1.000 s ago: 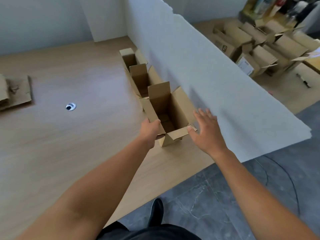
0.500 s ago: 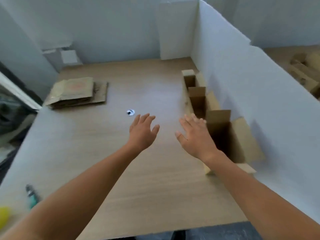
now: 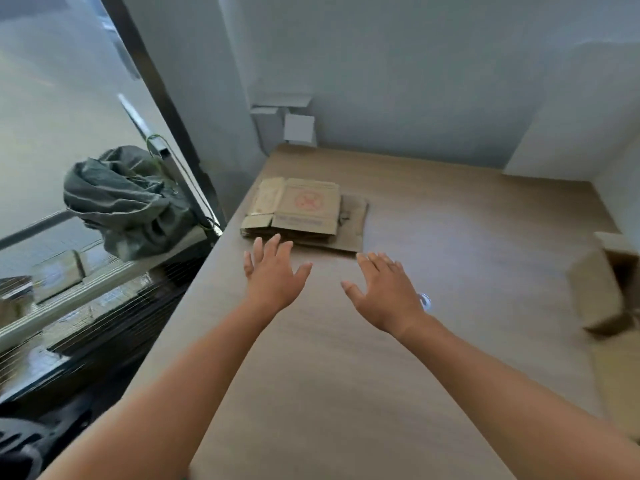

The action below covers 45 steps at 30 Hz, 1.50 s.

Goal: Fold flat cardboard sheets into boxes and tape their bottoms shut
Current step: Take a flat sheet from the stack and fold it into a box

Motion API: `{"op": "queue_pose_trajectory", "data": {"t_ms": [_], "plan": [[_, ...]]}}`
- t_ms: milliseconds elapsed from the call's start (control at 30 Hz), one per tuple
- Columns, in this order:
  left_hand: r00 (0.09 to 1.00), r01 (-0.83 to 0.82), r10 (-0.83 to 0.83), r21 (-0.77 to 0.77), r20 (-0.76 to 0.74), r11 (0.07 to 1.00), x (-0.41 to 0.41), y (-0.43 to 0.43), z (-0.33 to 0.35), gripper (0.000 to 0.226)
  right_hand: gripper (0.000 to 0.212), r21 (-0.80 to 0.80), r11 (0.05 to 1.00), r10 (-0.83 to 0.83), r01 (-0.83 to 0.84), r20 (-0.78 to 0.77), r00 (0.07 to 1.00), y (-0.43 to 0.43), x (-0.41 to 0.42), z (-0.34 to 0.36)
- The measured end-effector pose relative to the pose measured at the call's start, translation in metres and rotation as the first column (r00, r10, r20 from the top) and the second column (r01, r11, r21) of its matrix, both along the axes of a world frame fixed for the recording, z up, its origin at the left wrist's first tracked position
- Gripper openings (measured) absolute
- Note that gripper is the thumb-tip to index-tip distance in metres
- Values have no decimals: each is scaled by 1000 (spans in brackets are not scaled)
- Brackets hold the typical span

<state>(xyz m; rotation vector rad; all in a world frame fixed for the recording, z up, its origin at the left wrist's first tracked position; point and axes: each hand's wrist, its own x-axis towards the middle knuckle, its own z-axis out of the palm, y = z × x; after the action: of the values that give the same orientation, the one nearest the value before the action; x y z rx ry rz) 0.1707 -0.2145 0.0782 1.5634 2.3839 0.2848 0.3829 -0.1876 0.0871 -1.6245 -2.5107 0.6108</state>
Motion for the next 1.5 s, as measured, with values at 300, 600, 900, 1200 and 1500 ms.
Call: {"op": "queue_pose_trajectory", "data": {"t_ms": [300,600,900,1200,1500], "plan": [[959,-193,192,-18,206,981,-174,180,-87,95,77,-147,977,-167,155,-69,984,179,-128,-85],[888,-201,218,-85,406,976,-204,244,-136,120,84,-316,889,-420,332,-268,867,257,-190,-133],[579,-248,145,4,803,969,-190,182,-108,111,51,-572,749,-662,335,-615,429,204,-168,-94],[514,10,-85,93,853,996,-103,-23,-81,98,56,-674,725,-687,142,-691,226,11,-63,-64],[410,10,7,-11,912,1000,26,-245,-74,77,56,-527,818,-570,231,-693,441,-216,59,-57]]}}
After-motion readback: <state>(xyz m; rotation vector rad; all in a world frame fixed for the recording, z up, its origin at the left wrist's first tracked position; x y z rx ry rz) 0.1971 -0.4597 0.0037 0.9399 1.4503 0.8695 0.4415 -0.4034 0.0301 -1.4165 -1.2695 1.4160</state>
